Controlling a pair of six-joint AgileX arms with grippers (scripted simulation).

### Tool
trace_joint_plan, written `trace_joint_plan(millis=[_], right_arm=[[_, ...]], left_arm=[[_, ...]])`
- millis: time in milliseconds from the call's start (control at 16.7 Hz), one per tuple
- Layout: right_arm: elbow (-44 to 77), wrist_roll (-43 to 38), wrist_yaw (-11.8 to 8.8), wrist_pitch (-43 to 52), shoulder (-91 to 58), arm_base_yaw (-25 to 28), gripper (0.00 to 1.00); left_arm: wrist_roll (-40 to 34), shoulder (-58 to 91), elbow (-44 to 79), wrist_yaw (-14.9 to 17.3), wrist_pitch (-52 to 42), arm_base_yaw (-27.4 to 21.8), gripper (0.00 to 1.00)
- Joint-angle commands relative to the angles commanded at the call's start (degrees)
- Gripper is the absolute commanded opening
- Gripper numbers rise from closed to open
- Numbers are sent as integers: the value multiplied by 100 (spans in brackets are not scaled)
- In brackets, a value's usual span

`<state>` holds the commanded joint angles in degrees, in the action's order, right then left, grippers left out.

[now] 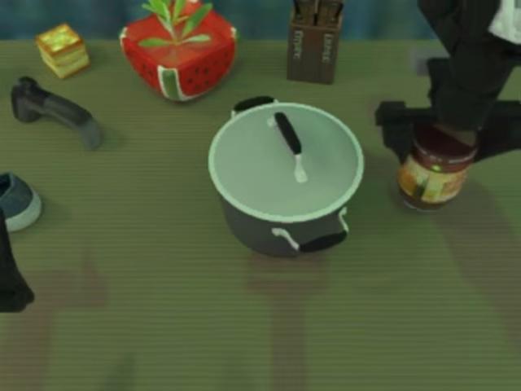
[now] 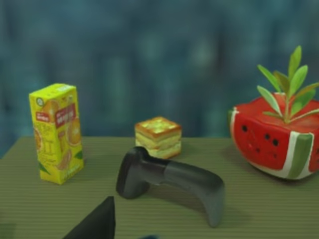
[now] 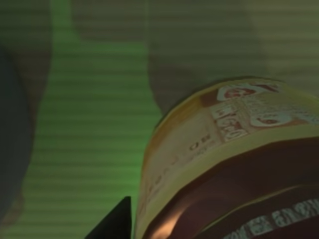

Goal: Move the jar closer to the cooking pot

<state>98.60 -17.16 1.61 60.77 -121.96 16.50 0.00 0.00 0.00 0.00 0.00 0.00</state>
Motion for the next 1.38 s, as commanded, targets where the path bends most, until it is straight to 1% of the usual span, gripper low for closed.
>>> trace_joint_plan(millis=[240, 480, 1260, 1320, 1380], right_arm=[[-410, -1, 16, -582, -195, 13, 0], [-438, 0, 17, -615, -210, 15, 0], [-438, 0, 17, -615, -210, 15, 98], [-438, 0, 17, -615, -210, 15, 100], [-438, 0, 17, -615, -210, 15, 100]], left_arm=[[0, 0, 0, 0, 0, 0, 100], [0, 0, 0, 0, 0, 0, 100], [0, 0, 0, 0, 0, 0, 100], [0, 0, 0, 0, 0, 0, 100], [0, 0, 0, 0, 0, 0, 100]])
